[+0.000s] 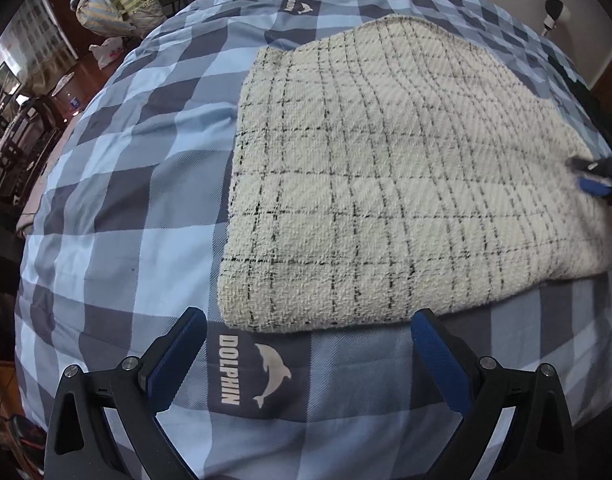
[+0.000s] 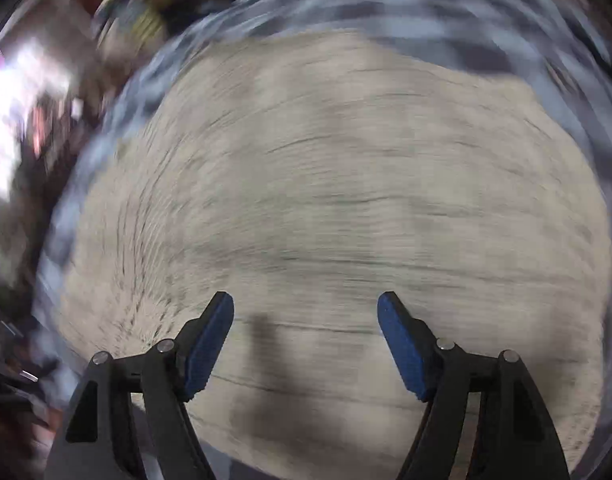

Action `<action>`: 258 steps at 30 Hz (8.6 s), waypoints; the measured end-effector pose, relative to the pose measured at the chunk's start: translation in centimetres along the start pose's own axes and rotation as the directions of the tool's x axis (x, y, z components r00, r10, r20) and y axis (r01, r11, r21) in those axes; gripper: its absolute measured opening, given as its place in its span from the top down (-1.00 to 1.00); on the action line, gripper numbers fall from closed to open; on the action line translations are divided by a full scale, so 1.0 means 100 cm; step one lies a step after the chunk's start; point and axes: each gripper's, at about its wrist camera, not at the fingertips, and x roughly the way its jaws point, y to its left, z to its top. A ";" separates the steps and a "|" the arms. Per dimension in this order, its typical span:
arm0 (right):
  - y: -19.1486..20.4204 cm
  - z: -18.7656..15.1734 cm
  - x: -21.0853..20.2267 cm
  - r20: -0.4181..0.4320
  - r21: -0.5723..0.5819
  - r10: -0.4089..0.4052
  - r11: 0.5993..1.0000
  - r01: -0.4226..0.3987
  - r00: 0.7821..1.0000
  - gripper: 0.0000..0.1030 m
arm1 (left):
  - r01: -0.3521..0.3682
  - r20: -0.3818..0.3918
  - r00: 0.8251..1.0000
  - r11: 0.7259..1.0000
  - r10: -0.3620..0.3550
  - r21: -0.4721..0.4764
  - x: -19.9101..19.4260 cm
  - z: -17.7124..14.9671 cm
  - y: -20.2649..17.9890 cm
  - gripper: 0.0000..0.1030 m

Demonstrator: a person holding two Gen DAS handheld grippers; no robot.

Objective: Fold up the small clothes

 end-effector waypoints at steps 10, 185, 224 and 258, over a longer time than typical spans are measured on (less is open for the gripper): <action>-0.167 -0.010 -0.091 0.173 0.507 -0.134 0.862 0.028 0.976 -0.32 | 0.019 -0.006 1.000 1.000 -0.019 -0.017 0.001 0.002 0.000 -1.00; 0.019 -0.090 -0.181 0.103 0.014 -0.390 0.920 0.391 0.915 -0.93 | -0.004 0.219 0.975 0.993 0.030 -0.119 -0.107 0.013 0.050 -1.00; 0.092 -0.173 -0.161 0.429 -0.147 -0.409 0.848 0.509 0.806 -0.93 | -0.077 0.385 0.920 0.997 0.067 0.011 -0.108 -0.037 -0.012 -1.00; 0.094 -0.172 -0.161 0.437 -0.150 -0.414 0.842 0.518 0.799 -0.93 | -0.118 0.422 0.903 0.991 0.081 0.062 -0.113 -0.041 -0.030 -1.00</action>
